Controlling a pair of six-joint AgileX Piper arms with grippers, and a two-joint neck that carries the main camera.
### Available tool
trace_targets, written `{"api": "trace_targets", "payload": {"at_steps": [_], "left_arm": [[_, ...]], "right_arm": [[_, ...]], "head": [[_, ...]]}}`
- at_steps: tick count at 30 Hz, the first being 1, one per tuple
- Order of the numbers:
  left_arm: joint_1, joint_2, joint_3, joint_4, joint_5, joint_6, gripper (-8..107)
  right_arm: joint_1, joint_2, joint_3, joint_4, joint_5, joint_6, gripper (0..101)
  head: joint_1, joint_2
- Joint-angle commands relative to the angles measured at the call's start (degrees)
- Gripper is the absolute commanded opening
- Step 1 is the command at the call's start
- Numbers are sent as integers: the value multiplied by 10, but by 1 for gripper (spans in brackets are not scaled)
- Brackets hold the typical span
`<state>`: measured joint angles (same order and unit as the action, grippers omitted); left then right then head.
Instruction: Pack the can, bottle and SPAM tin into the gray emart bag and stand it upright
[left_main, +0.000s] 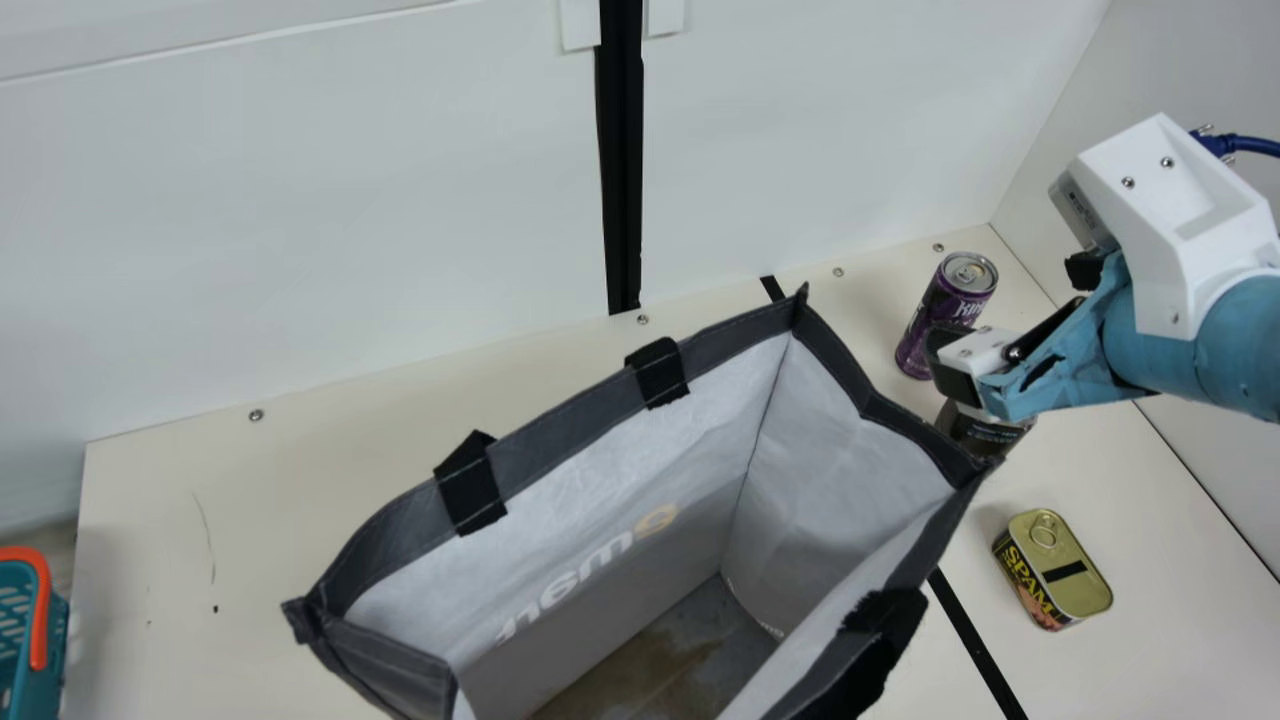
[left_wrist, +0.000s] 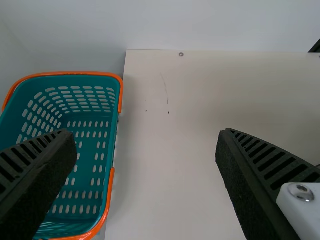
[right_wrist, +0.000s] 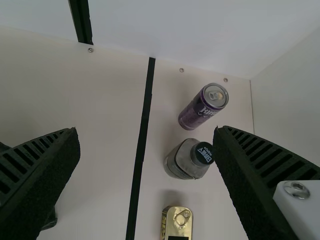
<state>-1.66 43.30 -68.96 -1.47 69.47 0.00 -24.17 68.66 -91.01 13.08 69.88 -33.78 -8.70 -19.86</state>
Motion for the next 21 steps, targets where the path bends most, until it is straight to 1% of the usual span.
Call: {"api": "trace_targets", "payload": {"at_steps": [1, 10, 21], "left_arm": [[0, 0, 0, 0, 0, 0, 90], [-9, 8, -6, 1, -6, 1, 90], [-61, 45, -40, 35, -23, -9, 90]], "right_arm": [[0, 0, 0, 0, 0, 0, 95], [0, 0, 0, 0, 0, 0, 95], [0, 0, 0, 0, 0, 0, 95]], "head": [[-13, -1], [-13, -1], [-13, -1]]}}
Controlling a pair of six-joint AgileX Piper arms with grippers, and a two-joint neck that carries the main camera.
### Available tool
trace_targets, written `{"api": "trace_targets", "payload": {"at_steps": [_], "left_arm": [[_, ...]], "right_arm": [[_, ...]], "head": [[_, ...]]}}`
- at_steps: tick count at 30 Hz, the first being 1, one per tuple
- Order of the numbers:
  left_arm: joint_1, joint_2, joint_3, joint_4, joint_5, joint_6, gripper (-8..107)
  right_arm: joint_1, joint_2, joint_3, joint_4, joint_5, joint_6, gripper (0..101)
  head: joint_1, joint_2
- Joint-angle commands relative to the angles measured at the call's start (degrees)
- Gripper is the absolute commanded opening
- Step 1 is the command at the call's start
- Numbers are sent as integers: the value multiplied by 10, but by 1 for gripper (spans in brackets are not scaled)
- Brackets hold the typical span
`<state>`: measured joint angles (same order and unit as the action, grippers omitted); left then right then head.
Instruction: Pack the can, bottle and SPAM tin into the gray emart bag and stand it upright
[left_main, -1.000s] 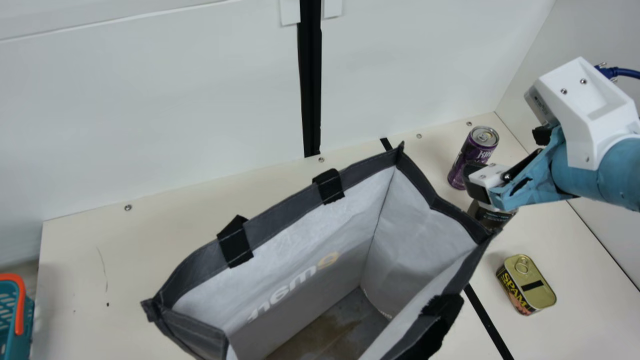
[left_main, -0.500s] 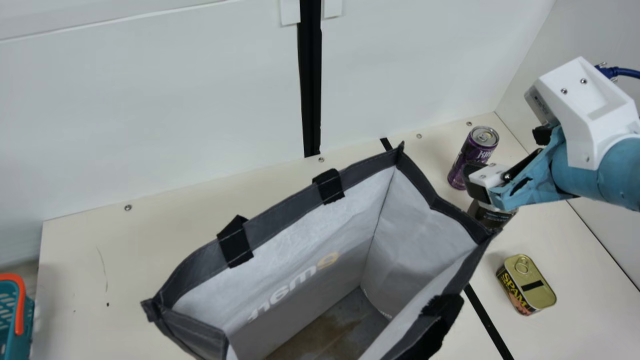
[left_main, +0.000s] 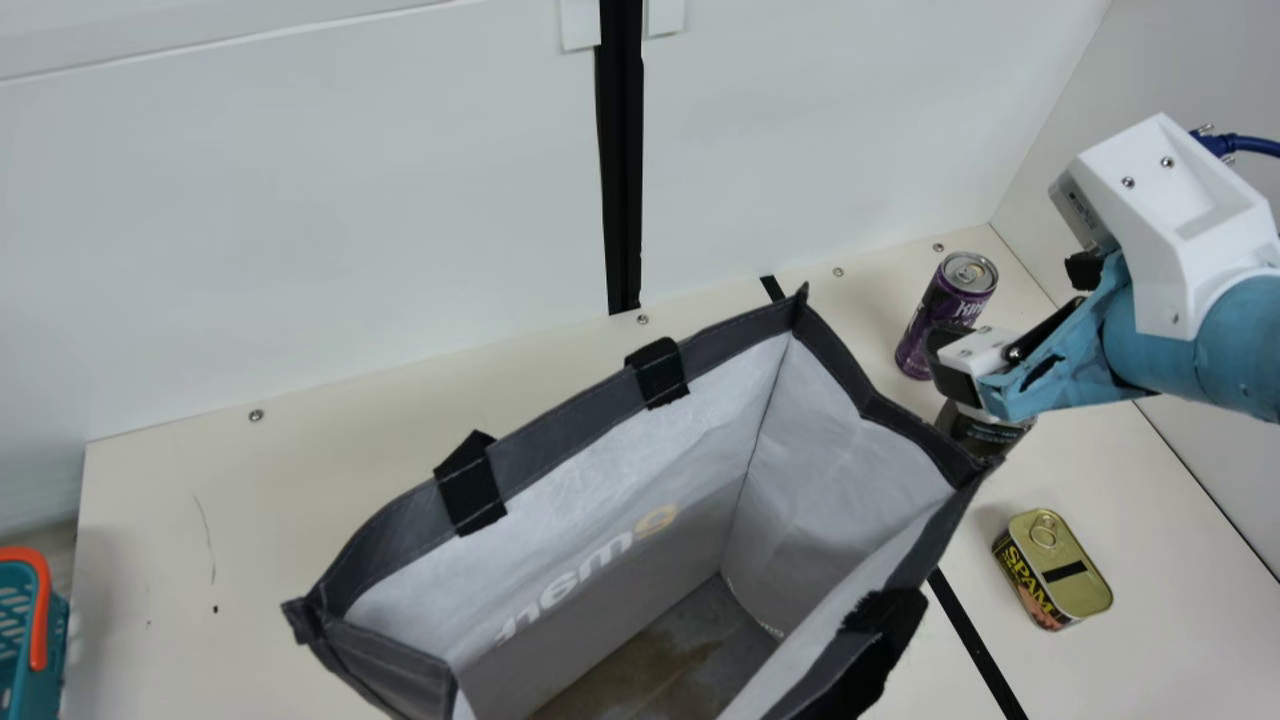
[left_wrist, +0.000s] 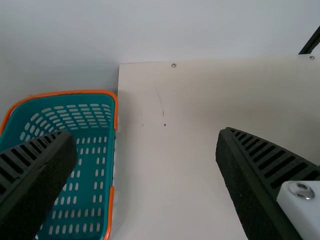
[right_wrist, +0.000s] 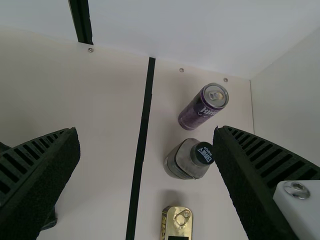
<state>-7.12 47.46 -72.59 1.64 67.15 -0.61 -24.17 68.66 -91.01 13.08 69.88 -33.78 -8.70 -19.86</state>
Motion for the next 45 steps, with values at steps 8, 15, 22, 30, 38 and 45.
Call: {"api": "trace_targets", "payload": {"at_steps": [8, 15, 22, 30, 38, 45], "left_arm": [[-54, 40, -48, 47, -7, -31, 90], [-99, 74, -97, 82, -8, -55, 90], [-144, 107, -144, 105, -7, -71, 90], [-177, 139, -191, 102, -3, -72, 90], [-187, 163, -234, 62, 4, -49, 90], [-183, 183, -271, 12, 14, -15, 90]], "right_arm": [[0, 0, 0, 0, 0, 0, 95], [0, 0, 0, 0, 0, 0, 95], [0, 0, 0, 0, 0, 0, 95], [0, 0, 0, 0, 0, 0, 95], [0, 0, 0, 0, 0, 0, 95], [0, 0, 0, 0, 0, 0, 95]], "head": [[-13, -1], [-13, -1], [-13, -1], [-13, -1], [-13, -1], [-13, -1]]}}
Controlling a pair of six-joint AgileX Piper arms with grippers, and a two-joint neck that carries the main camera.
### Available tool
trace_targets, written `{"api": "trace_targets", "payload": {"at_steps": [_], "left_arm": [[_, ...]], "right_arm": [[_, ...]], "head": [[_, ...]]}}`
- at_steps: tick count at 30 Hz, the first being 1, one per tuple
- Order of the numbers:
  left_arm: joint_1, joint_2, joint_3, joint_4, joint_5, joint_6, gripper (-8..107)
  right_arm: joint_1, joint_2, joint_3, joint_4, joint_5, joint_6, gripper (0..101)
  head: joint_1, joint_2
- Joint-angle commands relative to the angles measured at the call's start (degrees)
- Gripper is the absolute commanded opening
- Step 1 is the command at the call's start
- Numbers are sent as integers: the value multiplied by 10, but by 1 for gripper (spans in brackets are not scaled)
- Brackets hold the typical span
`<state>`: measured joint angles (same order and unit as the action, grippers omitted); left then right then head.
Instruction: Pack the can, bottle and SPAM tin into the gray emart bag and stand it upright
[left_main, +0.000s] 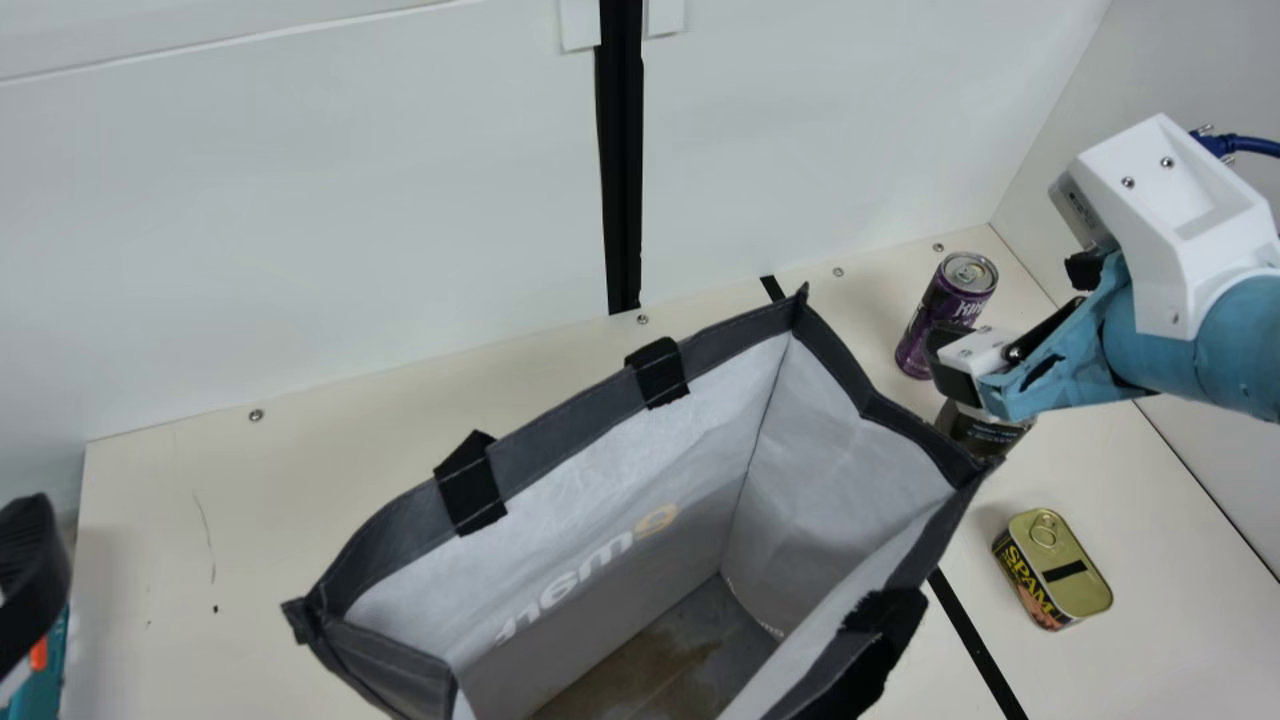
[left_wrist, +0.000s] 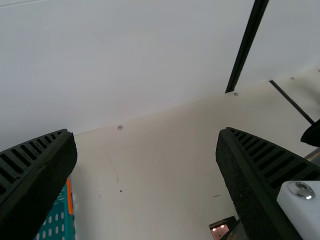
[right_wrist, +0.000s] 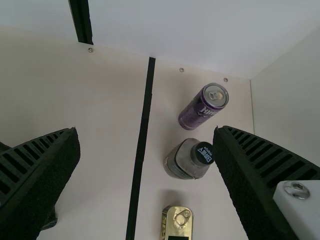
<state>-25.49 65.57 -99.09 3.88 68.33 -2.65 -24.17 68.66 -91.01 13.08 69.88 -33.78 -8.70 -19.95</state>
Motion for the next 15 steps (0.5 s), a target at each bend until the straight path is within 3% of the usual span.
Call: {"api": "trace_targets", "payload": {"at_steps": [1, 15], "left_arm": [[1, 5, -11, -18, 3, 11, 90], [-15, 36, -52, -109, 16, 86, 90]], "right_arm": [[0, 0, 0, 0, 0, 0, 95], [0, 0, 0, 0, 0, 0, 95]], "head": [[-13, 0], [-13, 0]]}}
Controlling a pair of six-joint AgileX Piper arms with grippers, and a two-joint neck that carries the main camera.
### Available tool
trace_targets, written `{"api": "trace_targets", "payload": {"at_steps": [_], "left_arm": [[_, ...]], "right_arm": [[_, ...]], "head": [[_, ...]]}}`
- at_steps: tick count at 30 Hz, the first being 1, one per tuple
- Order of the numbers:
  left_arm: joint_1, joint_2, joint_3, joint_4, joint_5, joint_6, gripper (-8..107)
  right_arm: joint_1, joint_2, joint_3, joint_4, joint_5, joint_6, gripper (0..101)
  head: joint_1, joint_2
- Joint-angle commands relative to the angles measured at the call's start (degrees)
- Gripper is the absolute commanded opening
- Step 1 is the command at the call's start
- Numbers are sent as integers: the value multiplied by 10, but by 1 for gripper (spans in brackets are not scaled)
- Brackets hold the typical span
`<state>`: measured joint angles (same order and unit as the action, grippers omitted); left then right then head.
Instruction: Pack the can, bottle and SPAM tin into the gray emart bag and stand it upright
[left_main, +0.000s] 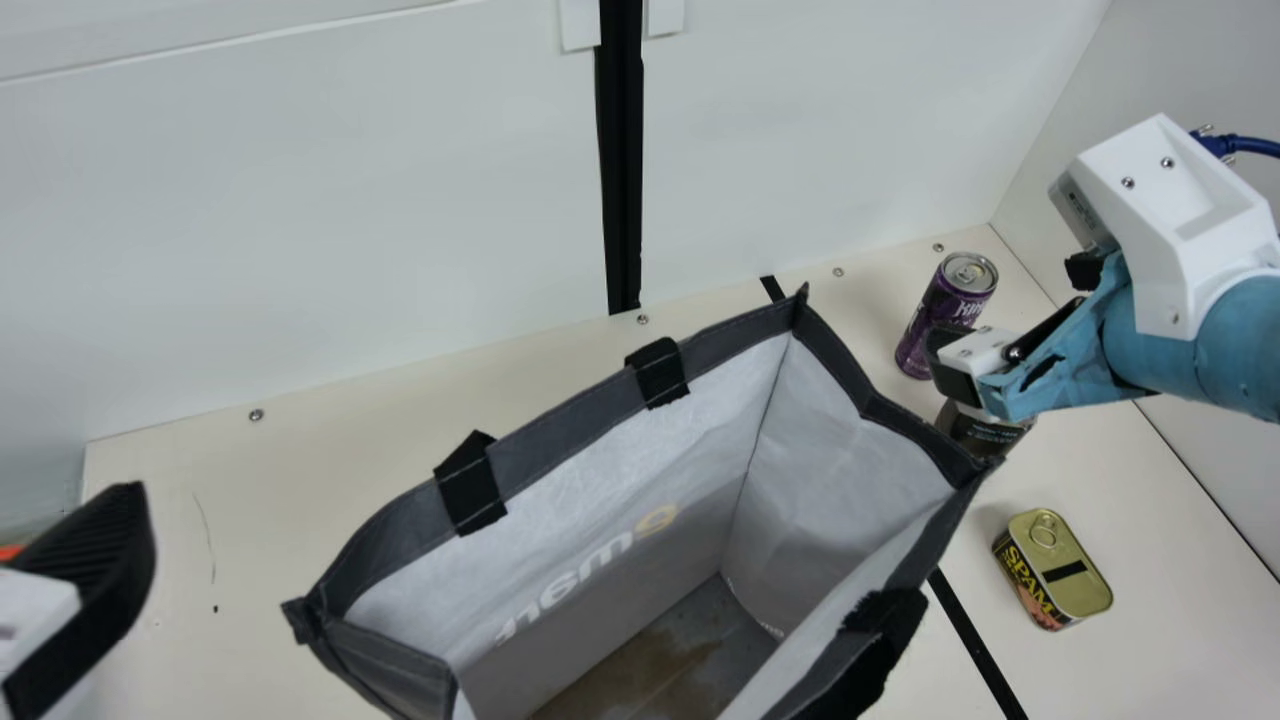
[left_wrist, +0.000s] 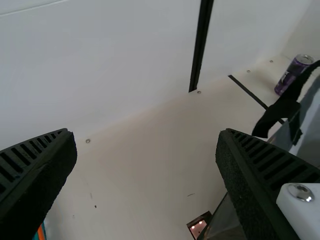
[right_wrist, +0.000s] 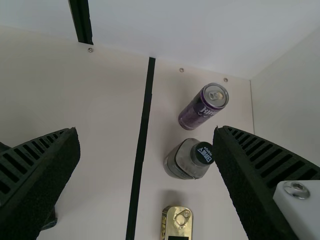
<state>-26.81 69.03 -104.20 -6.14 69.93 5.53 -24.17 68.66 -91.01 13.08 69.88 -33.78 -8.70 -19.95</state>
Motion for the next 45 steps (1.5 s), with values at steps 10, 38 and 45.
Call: {"api": "trace_targets", "payload": {"at_steps": [10, 38, 45], "left_arm": [[-40, 23, -16, -44, 0, 39, 90], [-153, 107, -101, -21, 0, 34, 90], [-165, 135, -122, -28, 0, 33, 90]], "right_arm": [[0, 0, 0, 0, 0, 0, 95], [0, 0, 0, 0, 0, 0, 95], [0, 0, 0, 0, 0, 0, 95]], "head": [[-13, 0], [-13, 0], [-13, 0]]}}
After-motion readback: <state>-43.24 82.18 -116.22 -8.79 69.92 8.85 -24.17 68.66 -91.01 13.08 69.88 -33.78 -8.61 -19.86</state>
